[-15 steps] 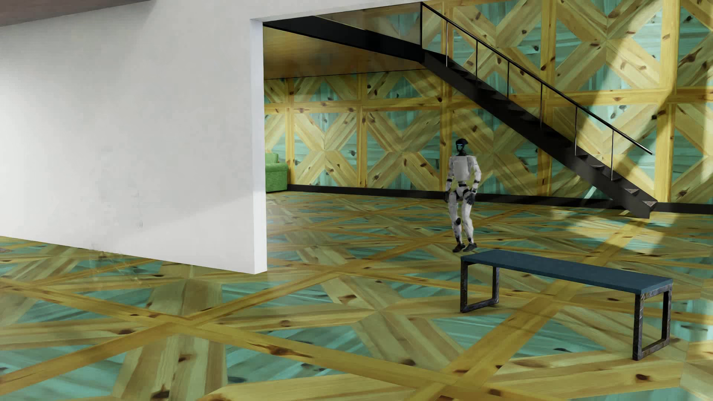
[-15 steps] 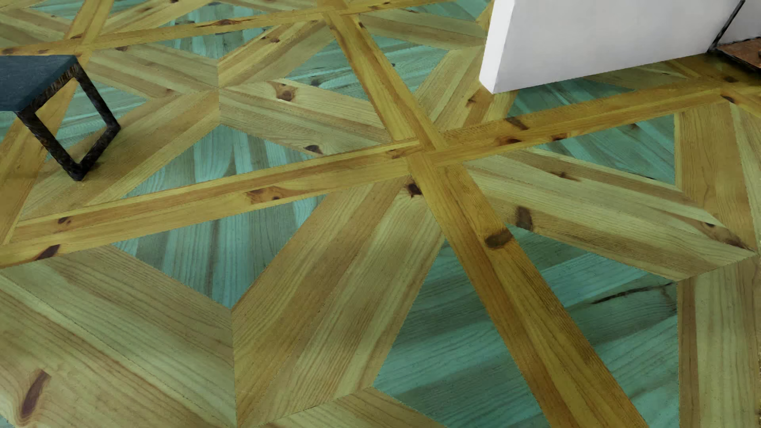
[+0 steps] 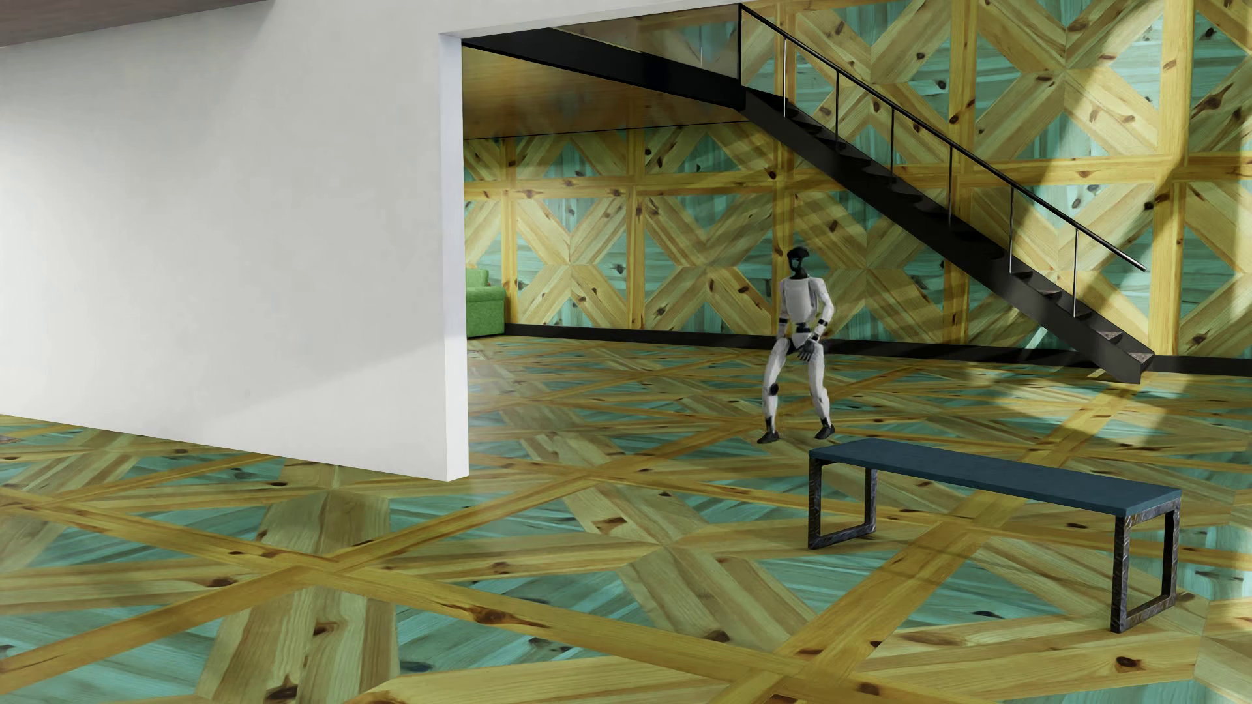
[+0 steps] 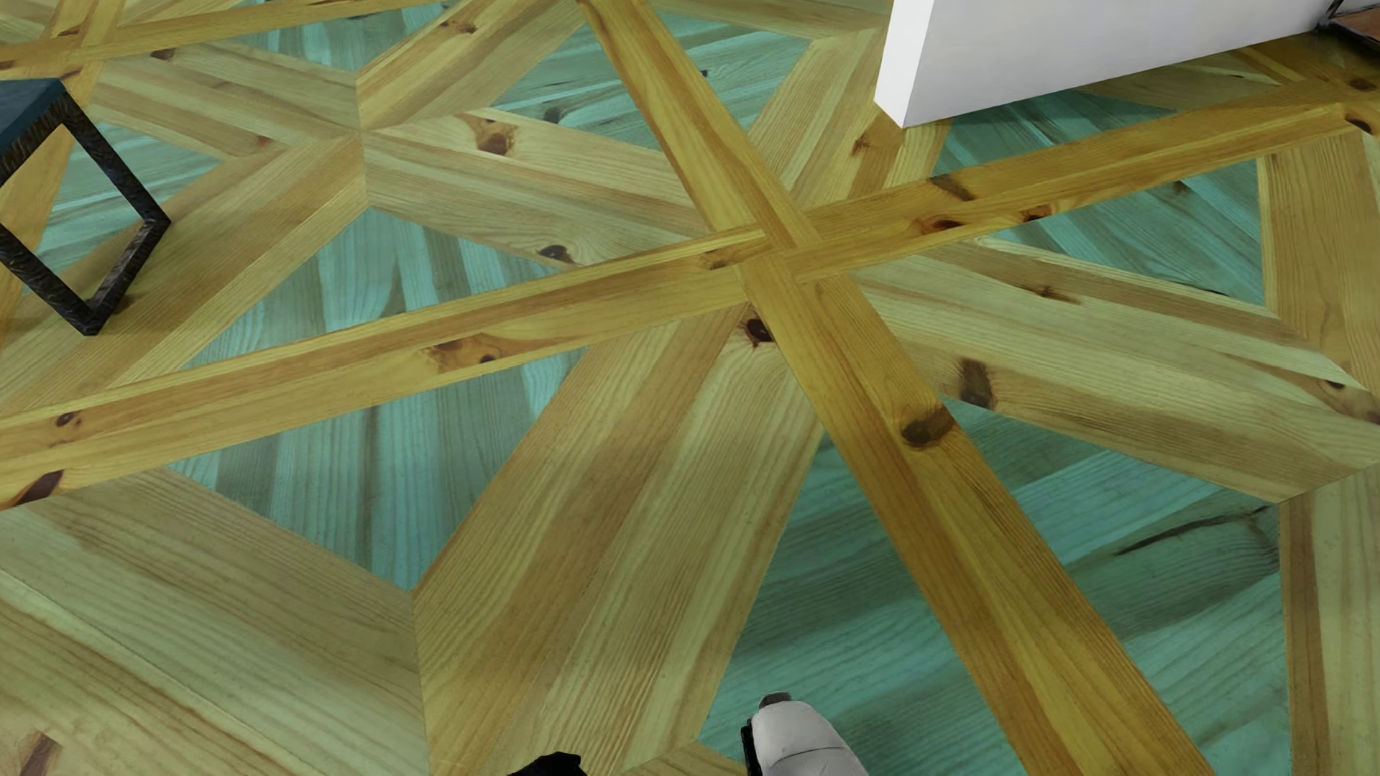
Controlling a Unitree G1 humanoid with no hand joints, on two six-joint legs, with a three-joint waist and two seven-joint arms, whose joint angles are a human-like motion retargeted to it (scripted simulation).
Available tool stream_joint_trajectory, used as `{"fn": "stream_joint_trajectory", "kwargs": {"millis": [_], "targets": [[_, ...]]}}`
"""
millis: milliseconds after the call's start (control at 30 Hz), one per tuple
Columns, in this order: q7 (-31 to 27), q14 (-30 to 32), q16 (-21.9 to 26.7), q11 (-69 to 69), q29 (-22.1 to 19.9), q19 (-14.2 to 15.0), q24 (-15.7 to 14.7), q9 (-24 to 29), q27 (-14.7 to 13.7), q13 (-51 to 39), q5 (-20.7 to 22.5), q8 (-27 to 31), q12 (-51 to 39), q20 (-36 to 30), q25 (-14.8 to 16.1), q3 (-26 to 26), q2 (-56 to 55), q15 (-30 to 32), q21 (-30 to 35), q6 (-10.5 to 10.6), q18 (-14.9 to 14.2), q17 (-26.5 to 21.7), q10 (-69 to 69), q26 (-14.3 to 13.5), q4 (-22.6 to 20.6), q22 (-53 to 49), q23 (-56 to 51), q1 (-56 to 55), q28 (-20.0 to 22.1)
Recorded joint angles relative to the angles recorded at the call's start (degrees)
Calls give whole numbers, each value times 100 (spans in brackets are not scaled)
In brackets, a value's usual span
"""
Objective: Circle the corner
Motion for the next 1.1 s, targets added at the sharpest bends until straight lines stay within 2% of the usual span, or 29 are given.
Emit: {"fn": "stream_joint_trajectory", "kwargs": {"millis": [100, 133, 200, 233, 267, 300, 333, 367, 400, 433, 467, 533, 567, 633, 667, 700, 733, 767, 800, 833, 867, 900, 933, 967, 1033, 1100], "targets": [[0, -132, -6, -505, 0, 0, 0, -22, 0, -13, -82, 0, -231, -241, 0, -231, -395, -39, 279, -3, 0, -10, -42, 0, 93, 40, 251, 559, 0], [0, -3, -9, -252, 0, 0, 0, -54, 0, 76, -88, 0, -188, -12, 0, -314, -478, -136, 140, -7, 0, 20, -22, 0, 172, 296, 303, 726, 0], [0, 904, -91, 451, 0, 0, 0, -153, 0, 67, -59, 0, 25, -252, 0, -531, -582, -224, 82, 120, 0, -1, 415, 0, 307, 548, 444, 699, 0], [0, 1762, -140, 774, 0, 0, 0, -142, 0, 38, 110, 0, 83, -364, 0, -502, -408, -404, 182, 245, 0, -4, 953, 0, 493, 852, 566, 615, 0], [0, 2772, -164, 935, 0, 0, 0, -154, 0, -11, 203, 0, 215, -451, 0, -389, -177, -648, 217, 197, 0, 1, 1806, 0, 514, 1074, 614, 293, 0], [0, 3478, -172, 889, 0, 0, 0, -155, 0, -57, 326, 0, 282, -488, 0, -205, 146, -844, 170, 111, 0, 60, 2975, 0, 513, 1351, 557, -276, 0], [0, 3622, -110, 849, 0, 0, 0, -57, 0, -92, 422, 0, 393, -581, 0, -76, 539, -1032, 168, 105, 0, 37, 4245, 0, 544, 1327, 365, -901, 0], [0, 3441, -108, 661, 0, 0, 0, 8, 0, -162, 557, 0, 530, -464, 0, 236, 1002, -1179, 139, 23, 0, 71, 5103, 0, 537, 1378, 181, -1489, 0], [0, 3328, -144, 403, 0, 0, 0, -2, 0, -217, 548, 0, 694, -300, 0, 585, 1485, -1253, 155, -73, 0, 70, 5447, 0, 448, 1360, -18, -2114, 0], [0, 3287, -103, 7, 0, 0, 0, 67, 0, -350, 546, 0, 734, -419, 0, 824, 1991, -1248, 81, -199, 0, 56, 5212, 0, 373, 1388, -223, -2716, 0], [0, 3521, -93, -395, 0, 0, 0, 111, 0, -346, 548, 0, 755, -503, 0, 1211, 2545, -1138, -57, -249, 0, 38, 4490, 0, 296, 1491, -456, -3157, 0], [0, 4233, -28, -1088, 0, 0, 0, 93, 0, -433, 472, 0, 990, -389, 0, 1741, 3574, -1256, -91, -380, 0, -50, 2348, 0, 298, 1375, -881, -3802, 0], [0, 3927, -26, -1301, 0, 0, 0, 35, 0, -512, 436, 0, 1019, -371, 0, 1948, 3973, -1394, -142, -399, 0, -120, 1370, 0, 326, 1353, -1087, -4065, 0], [0, 1802, 18, -1429, 0, 0, 0, -25, 0, -717, 356, 0, 1110, -379, 0, 2231, 4668, -1686, -150, -432, 0, -227, 419, 0, 408, 1284, -1292, -4425, 0], [0, 1774, -3, -1364, 0, 0, 0, -47, 0, -864, 364, 0, 1091, -278, 0, 2351, 4722, -1665, -223, -461, 0, -218, 653, 0, 592, 1294, -1313, -4477, 0], [0, 2774, 4, -1197, 0, 0, 0, -7, 0, -819, 258, 0, 1160, -340, 0, 2531, 5043, -1549, -283, -476, 0, -194, 628, 0, 455, 1341, -1209, -4673, 0], [0, 3907, -35, -843, 0, 0, 0, -72, 0, -762, 139, 0, 1131, -327, 0, 2658, 4956, -1068, -426, -536, 0, -155, 1128, 0, 453, 1386, -1129, -4911, 0], [0, 4423, -52, -224, 0, 0, 0, -138, 0, -698, -99, 0, 1146, -338, 0, 2538, 4834, -179, -458, -734, 0, -31, 1579, 0, 219, 1536, -912, -4923, 0], [0, 4393, -69, 751, 0, 0, 0, -191, 0, -569, -125, 0, 1086, -482, 0, 2297, 4515, 745, -398, -742, 0, -9, 1843, 0, 11, 1650, -684, -4705, 0], [0, 4234, -100, 1936, 0, 0, 0, -245, 0, -492, -228, 0, 1018, -501, 0, 2093, 3869, 1163, -209, -744, 0, -37, 1933, 0, -251, 1684, -571, -4429, 0], [0, 3853, -193, 2995, 0, 0, 0, -270, 0, -318, -387, 0, 967, -125, 0, 1878, 3222, 676, -298, -804, 0, -10, 1845, 0, -460, 1759, -625, -4005, 0], [0, 3409, -168, 3444, 0, 0, 0, -178, 0, -273, -289, 0, 877, -98, 0, 1594, 2771, -117, -196, -700, 0, -15, 1546, 0, -489, 1678, -534, -3275, 0], [0, 2969, -132, 3512, 0, 0, 0, -156, 0, -213, -169, 0, 727, -97, 0, 1286, 2201, -607, -116, -548, 0, -17, 1256, 0, -438, 1640, -450, -2667, 0], [0, 2532, -84, 3164, 0, 0, 0, -217, 0, -112, -144, 0, 615, -73, 0, 855, 1671, -792, -175, -396, 0, -23, 1007, 0, -391, 1493, -411, -2197, 0], [0, 1642, 130, 1619, 0, 0, 0, -90, 0, 21, -85, 0, 491, -30, 0, 286, 1119, -716, -195, -187, 0, -100, 376, 0, -117, 754, -376, -929, 0], [0, 763, 253, -369, 0, 0, 0, -154, 0, 129, -232, 0, 203, 248, 0, -46, 665, -380, -303, -183, 0, -85, 91, 0, -6, 425, -369, -106, 0]]}}
